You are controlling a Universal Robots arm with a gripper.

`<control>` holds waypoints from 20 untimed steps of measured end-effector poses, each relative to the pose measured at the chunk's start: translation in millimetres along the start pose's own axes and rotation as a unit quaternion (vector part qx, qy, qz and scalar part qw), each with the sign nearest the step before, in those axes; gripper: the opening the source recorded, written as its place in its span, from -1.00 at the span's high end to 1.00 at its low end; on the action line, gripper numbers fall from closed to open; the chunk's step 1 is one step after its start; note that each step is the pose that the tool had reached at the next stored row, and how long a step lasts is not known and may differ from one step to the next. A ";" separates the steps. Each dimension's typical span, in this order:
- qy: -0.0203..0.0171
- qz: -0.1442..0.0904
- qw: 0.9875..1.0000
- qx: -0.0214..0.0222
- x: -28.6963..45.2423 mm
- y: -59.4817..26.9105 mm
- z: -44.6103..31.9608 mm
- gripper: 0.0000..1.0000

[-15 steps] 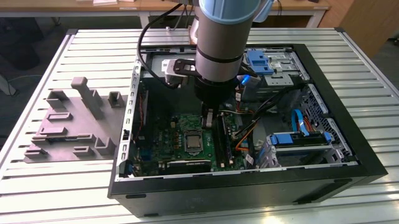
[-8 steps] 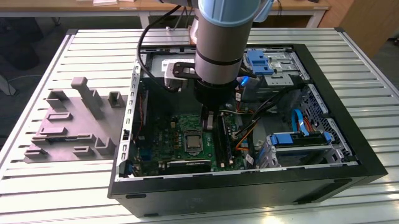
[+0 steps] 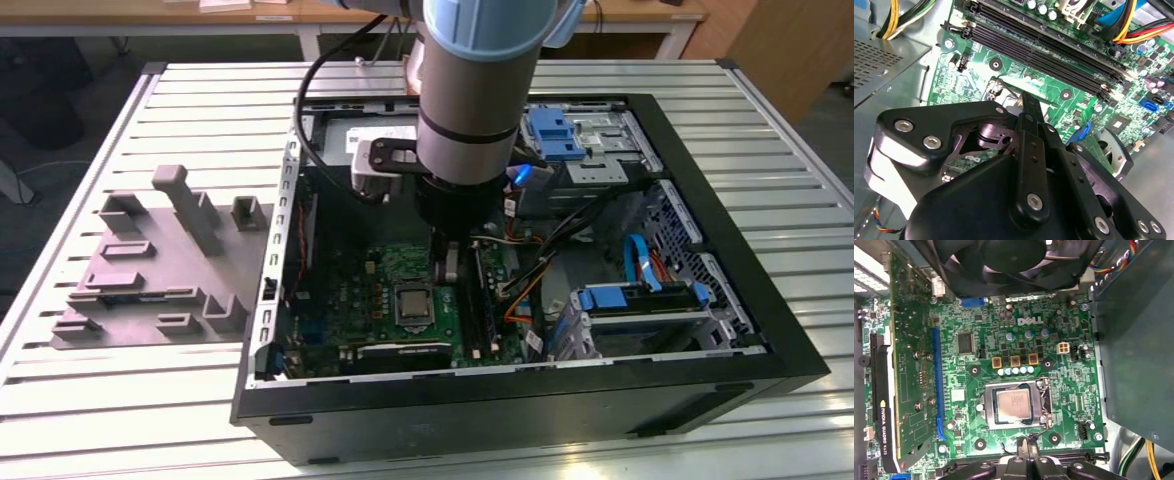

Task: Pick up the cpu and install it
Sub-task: 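Install the first cpu locking lever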

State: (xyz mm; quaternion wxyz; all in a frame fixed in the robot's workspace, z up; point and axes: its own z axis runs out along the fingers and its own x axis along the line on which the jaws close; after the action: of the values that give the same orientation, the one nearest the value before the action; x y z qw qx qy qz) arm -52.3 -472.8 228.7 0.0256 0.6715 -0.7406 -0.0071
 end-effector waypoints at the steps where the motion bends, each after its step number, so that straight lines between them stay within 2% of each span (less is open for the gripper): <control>1: 0.001 -0.002 1.000 0.000 0.1 -0.1 0.3 0.79; 8: 0.010 -0.013 1.000 0.001 2.0 -0.1 1.5 0.79; 15: 0.011 -0.016 1.000 0.001 8.2 -0.2 2.9 0.79; 20: 0.011 -0.018 1.000 0.001 10.4 -0.7 7.7 0.79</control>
State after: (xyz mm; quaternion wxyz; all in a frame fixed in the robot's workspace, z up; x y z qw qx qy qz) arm -53.0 -483.4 221.3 0.0326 0.6848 -0.7280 0.0008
